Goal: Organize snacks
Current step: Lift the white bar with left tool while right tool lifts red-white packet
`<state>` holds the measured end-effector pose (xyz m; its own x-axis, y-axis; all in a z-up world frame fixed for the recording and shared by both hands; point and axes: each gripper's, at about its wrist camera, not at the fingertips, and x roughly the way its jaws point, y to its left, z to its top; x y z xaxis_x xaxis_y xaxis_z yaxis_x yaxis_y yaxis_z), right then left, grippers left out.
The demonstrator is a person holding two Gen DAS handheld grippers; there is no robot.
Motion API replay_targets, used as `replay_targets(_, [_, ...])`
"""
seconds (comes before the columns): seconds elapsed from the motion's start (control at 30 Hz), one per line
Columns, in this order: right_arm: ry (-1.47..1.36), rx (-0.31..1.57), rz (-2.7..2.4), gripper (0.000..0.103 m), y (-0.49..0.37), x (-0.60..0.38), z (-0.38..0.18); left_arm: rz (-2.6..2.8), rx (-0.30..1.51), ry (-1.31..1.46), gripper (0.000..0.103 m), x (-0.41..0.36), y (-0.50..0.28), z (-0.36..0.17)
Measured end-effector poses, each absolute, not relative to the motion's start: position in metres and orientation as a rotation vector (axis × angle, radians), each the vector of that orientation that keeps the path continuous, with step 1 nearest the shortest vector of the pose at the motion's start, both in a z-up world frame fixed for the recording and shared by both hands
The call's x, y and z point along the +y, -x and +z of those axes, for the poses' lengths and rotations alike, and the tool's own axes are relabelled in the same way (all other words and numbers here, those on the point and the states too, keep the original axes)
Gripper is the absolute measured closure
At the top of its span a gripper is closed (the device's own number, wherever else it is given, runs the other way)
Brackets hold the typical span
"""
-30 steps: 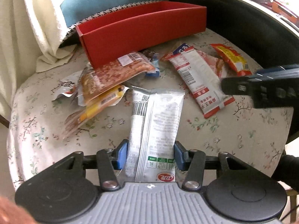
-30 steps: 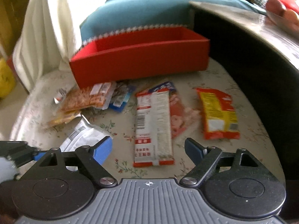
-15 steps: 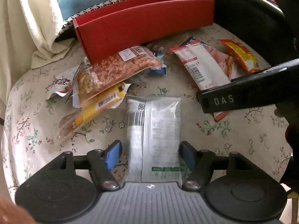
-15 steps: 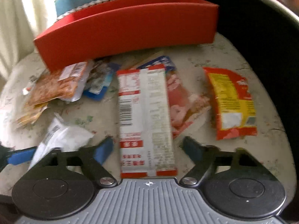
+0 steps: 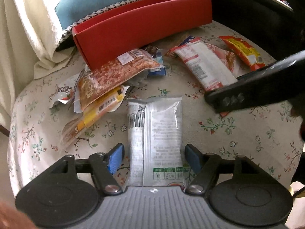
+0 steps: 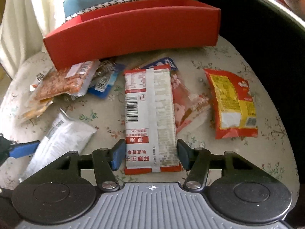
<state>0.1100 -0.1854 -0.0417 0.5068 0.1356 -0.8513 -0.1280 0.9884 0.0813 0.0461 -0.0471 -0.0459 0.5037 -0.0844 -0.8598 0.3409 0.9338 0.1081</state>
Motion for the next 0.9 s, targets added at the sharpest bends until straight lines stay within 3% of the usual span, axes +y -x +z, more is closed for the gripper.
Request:
replay_targets(0.07, [0.025,1.028,0.15,0.04,-0.11,-0.184,-0.042,-0.265,1.014,-0.288,0.039,-0.048,-0.047,-0.045])
replay_targets(0.13, [0.0,1.041,0.162,0.04,-0.107,-0.188,-0.04,-0.278,1.022,-0.28,0.05,-0.047,-0.047,-0.044])
replay_targets(0.23, [-0.028,1.036,0.151,0.04,-0.097,-0.197,-0.032,-0.287,1.028,-0.27,0.056,-0.048,-0.045,-0.042])
replay_targets(0.9, [-0.231,0.961,0.195,0.041,-0.062,-0.238,-0.002,-0.295,0.958,-0.121,0.063,-0.032,-0.037,-0.007])
